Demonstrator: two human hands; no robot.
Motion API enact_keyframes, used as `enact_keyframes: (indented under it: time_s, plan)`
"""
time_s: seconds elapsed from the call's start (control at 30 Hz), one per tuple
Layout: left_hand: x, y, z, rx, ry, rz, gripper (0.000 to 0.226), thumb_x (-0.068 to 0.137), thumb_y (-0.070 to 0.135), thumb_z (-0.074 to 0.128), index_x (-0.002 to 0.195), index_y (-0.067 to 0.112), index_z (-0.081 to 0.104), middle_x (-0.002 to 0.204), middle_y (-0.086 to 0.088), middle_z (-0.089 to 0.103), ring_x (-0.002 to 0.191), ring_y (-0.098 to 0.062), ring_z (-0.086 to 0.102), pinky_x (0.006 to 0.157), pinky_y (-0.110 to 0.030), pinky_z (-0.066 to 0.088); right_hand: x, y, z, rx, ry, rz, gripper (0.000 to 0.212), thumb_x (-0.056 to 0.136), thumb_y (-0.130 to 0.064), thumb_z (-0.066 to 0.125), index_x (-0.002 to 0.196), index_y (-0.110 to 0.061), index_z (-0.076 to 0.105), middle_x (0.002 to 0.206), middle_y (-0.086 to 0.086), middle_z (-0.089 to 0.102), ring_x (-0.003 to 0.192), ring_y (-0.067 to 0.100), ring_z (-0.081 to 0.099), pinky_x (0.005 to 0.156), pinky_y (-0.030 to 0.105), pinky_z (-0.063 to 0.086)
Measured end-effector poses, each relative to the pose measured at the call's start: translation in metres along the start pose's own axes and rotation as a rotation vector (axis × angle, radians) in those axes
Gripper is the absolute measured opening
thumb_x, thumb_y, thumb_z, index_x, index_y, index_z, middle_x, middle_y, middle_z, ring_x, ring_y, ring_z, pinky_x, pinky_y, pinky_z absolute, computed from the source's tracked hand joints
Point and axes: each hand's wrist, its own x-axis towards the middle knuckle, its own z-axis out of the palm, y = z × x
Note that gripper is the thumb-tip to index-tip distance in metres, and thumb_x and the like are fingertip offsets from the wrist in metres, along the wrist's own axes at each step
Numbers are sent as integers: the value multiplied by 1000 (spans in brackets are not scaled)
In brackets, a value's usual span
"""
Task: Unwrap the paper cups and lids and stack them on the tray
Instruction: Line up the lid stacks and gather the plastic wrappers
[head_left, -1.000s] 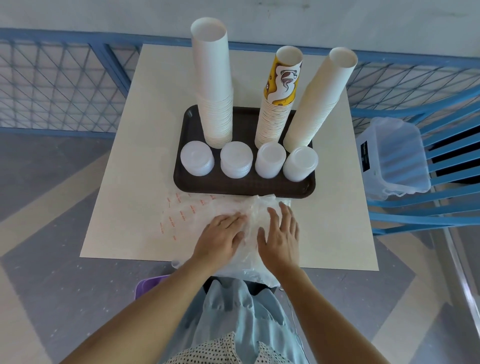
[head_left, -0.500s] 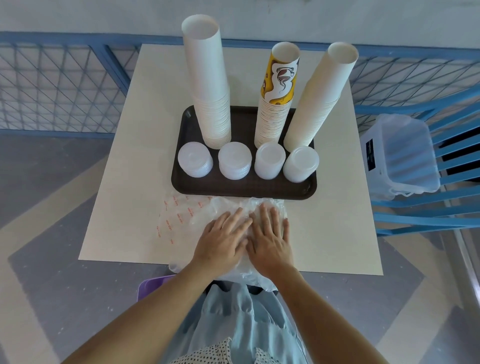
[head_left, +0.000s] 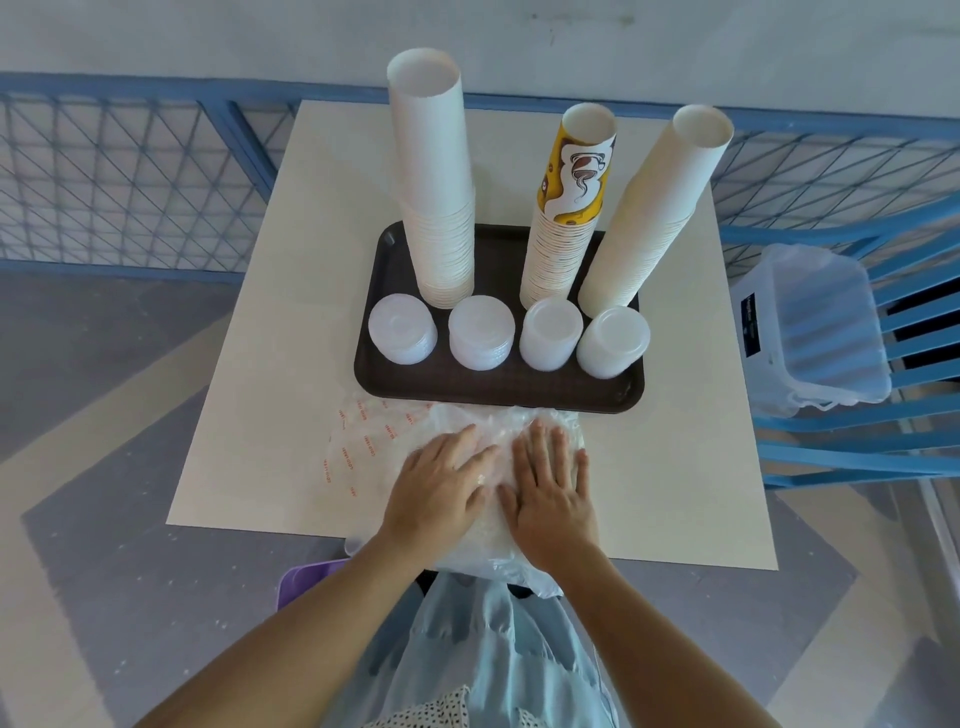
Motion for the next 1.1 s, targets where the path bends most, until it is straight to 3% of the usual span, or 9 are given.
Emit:
enact_keyframes:
  time_s: [0.17,0.3,0.47,0.53,0.6,0.73,0.83,0.93,1.1]
  plan:
    - [-21,-34,-18,48,-28,-96,57,97,56,54,152,42,48,162,0,38,142,-25,42,111,-46,43,-3,-1,-8,-9,37,16,74,106,-60,26,166,-19,16,175,8,3,160,37,1,123,68,17]
    - [-30,-42,-11,43,-222,-81,60,101,65,42,157,46,33,170,2,22,151,-30,30,115,-51,39,-8,-11,-22,-31,133,46,74,99,-57,51,160,-22,32,171,13,21,156,45,19,122,70,10]
    - [-26,-39,-20,19,-231,-59,50,107,53,40,156,47,32,170,5,18,152,-28,27,117,-49,38,-23,-27,-34,106,315,43,54,95,-43,64,143,-19,53,149,12,47,133,38,48,110,56,44]
    - [-23,-41,-28,-89,-227,-64,45,107,48,43,152,44,43,166,7,28,149,-24,33,116,-47,39,-27,-31,-33,127,190,33,53,98,-51,55,146,-29,48,154,6,43,140,33,43,114,54,39]
    - [-21,-49,-32,-214,-127,-103,38,103,40,56,141,36,58,150,7,47,134,-20,51,107,-40,49,-28,-31,-29,141,32,24,57,102,-56,45,154,-37,35,166,0,27,153,29,24,125,54,21]
    - [-29,-71,-33,-321,175,-502,55,84,38,76,135,36,55,135,-3,50,126,-29,47,98,-49,52,-31,-29,-30,179,-42,14,62,105,-55,42,161,-40,21,173,-7,9,160,22,1,129,50,3]
    - [-30,-81,-37,-421,33,-884,87,75,58,77,147,34,33,149,-11,31,135,-39,32,106,-56,45,-29,-27,-34,184,-67,14,64,103,-57,41,162,-40,21,173,-7,8,160,21,0,130,50,5]
    - [-27,-88,-41,-415,-56,-892,102,69,57,82,150,28,26,143,-15,36,131,-41,37,100,-55,47,-29,-30,-41,273,-72,39,70,102,-61,41,163,-34,21,173,-8,11,160,20,2,130,50,6]
    - [-15,-86,-44,-659,-22,-916,93,76,35,87,149,13,35,133,-14,52,104,-31,58,82,-41,55,-30,-36,-48,330,-114,10,88,94,-82,29,165,-37,-1,174,-10,2,160,18,-4,130,52,2]
